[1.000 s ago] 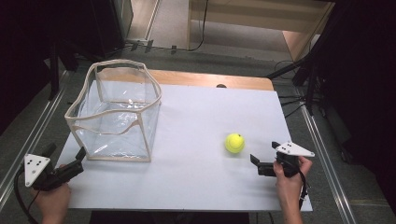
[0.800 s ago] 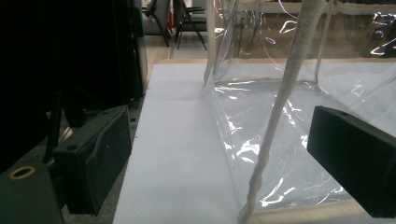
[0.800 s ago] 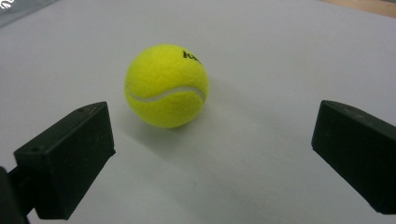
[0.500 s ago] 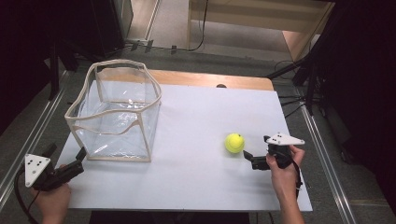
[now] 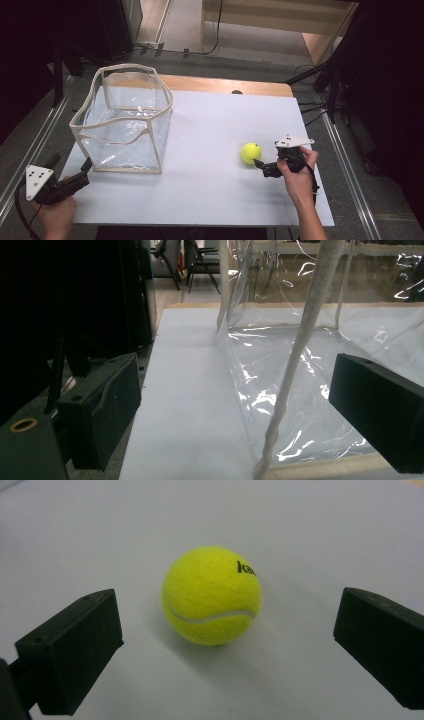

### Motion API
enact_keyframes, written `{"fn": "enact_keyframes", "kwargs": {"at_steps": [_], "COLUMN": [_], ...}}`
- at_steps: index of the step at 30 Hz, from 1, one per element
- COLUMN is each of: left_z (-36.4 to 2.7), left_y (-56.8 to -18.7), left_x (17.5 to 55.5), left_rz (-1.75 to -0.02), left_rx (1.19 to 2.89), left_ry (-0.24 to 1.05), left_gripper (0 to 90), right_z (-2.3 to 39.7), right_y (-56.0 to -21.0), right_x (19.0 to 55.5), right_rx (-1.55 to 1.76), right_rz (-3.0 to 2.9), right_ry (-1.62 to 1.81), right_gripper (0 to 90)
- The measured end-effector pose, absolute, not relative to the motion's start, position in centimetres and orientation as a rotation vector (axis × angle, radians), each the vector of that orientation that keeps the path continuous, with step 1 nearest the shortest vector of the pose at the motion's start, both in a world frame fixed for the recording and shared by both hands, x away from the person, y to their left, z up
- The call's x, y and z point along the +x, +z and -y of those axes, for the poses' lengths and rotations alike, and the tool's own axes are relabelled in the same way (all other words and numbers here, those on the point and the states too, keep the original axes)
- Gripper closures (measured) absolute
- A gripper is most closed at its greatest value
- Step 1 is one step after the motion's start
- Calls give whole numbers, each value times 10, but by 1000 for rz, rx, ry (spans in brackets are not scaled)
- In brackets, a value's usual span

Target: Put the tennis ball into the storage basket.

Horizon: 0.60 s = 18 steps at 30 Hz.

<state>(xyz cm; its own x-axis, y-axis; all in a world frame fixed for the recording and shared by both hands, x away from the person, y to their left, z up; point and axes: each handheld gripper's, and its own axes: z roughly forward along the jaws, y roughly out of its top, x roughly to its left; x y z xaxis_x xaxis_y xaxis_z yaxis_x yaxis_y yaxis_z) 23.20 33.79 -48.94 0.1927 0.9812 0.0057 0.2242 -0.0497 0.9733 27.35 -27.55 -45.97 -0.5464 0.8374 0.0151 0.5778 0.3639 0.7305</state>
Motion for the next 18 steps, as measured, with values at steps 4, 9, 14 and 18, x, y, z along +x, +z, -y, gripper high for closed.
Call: {"fn": "enact_keyframes", "kwargs": {"at_steps": [4, 9, 14, 18], "left_z": [-338, -339, -338, -338], "left_y": [-489, -490, -489, -490], "left_x": [232, 232, 231, 231], "left_rz": [-1214, -1211, -1206, -1198], "left_rx": [1475, 1477, 1481, 1482], "left_ry": [965, 957, 957, 953], "left_gripper": [69, 69, 69, 69], "right_z": [270, 266, 262, 257], "right_y": [-461, -465, -466, -468], "right_x": [279, 286, 293, 301], "right_rx": [1279, 1304, 1304, 1289], "right_rz": [-2309, -2345, -2381, -2418], "right_ry": [947, 913, 889, 859], "right_gripper": [0, 0, 0, 0]}}
